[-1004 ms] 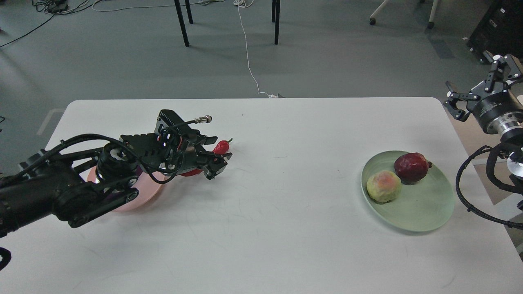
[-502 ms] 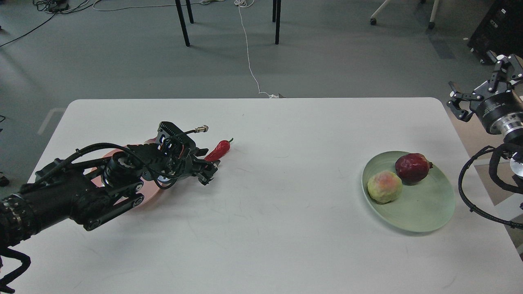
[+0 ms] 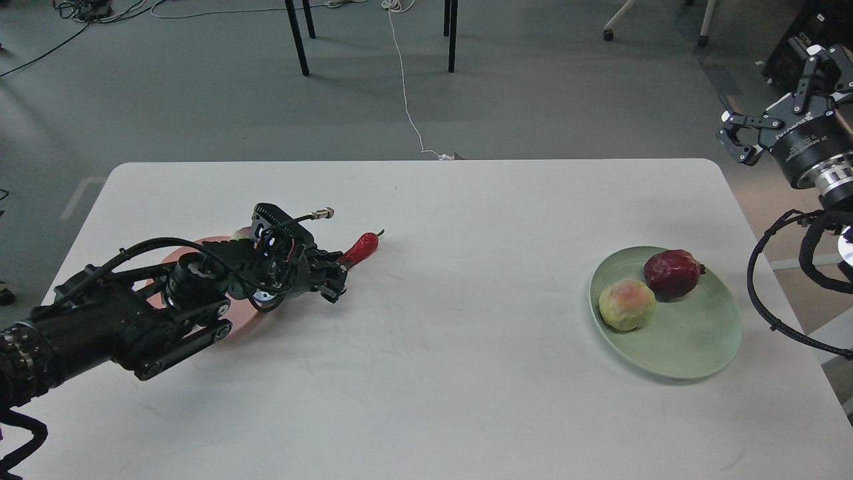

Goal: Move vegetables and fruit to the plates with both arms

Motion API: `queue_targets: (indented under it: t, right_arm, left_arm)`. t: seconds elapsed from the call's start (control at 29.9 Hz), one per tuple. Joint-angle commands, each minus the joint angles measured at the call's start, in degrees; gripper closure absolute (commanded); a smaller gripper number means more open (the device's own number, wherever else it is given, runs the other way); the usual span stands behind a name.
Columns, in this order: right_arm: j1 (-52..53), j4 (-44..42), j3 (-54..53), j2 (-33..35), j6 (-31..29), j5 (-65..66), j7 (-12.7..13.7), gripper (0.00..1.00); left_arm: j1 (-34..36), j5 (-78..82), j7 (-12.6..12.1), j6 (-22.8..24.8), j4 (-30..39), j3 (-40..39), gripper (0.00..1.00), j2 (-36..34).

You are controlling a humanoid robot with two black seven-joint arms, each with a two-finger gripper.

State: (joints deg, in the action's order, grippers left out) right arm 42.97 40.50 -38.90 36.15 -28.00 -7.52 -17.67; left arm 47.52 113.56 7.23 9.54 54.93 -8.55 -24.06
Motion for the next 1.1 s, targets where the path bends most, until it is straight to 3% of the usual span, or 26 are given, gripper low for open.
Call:
queue_targets:
  t: [0.0,0.3,0.37,0.44,0.5,0.74,0.8,0.94,1.07]
  right_arm:
    - [-0.4,-0.1,0.1,0.1,0.0,0.1,0.0,0.01]
    - [-0.8,-1.3,0.0,-0.8,0.0,0.0,0.0,0.01]
    - [-0.8,-1.4,0.1,-1.2,0.0,0.0,0.0,0.01]
    - [-0.8,-1.4,0.1,-1.4,0.0,0.1,0.0,0.01]
    - [-0.8,-1.4,0.1,-1.9,0.0,0.0,0.0,0.01]
    - [-0.8,-1.4,0.3,-2.7,0.0,0.1,0.0,0.01]
    - [-0.8,-1.4,0.3,-2.7,0.0,0.1,0.0,0.01]
    - [-0.8,-1.4,0.2,-2.1,0.0,0.0,0.0,0.01]
    - [-0.9,-1.5,0.1,-1.9,0.0,0.1,0.0,0.01]
  left_arm:
    - [0.7,-3.3,0.1,0.0,3.2,-0.7,0.94,-2.8]
    - [2.5,-12.0,0.2,-0.3,17.0,-3.7,0.94,-22.7]
    - [2.2,-11.9,1.4,-0.3,17.1,-3.3,0.93,-27.5]
    - [1.5,-11.7,4.3,-0.4,16.5,-2.8,0.93,-30.9]
    - [0.0,-11.5,5.3,-0.5,16.0,-1.9,0.93,-33.0]
    - [-6.8,-11.4,5.5,-4.5,13.3,-1.1,0.89,-33.4]
    - [-7.9,-11.4,5.4,-4.5,11.6,-1.1,0.82,-33.1]
    - [-8.4,-12.0,5.4,-4.5,10.3,-1.2,0.45,-30.9]
    - [-8.3,-13.1,5.5,-5.1,8.7,-2.1,0.23,-28.9]
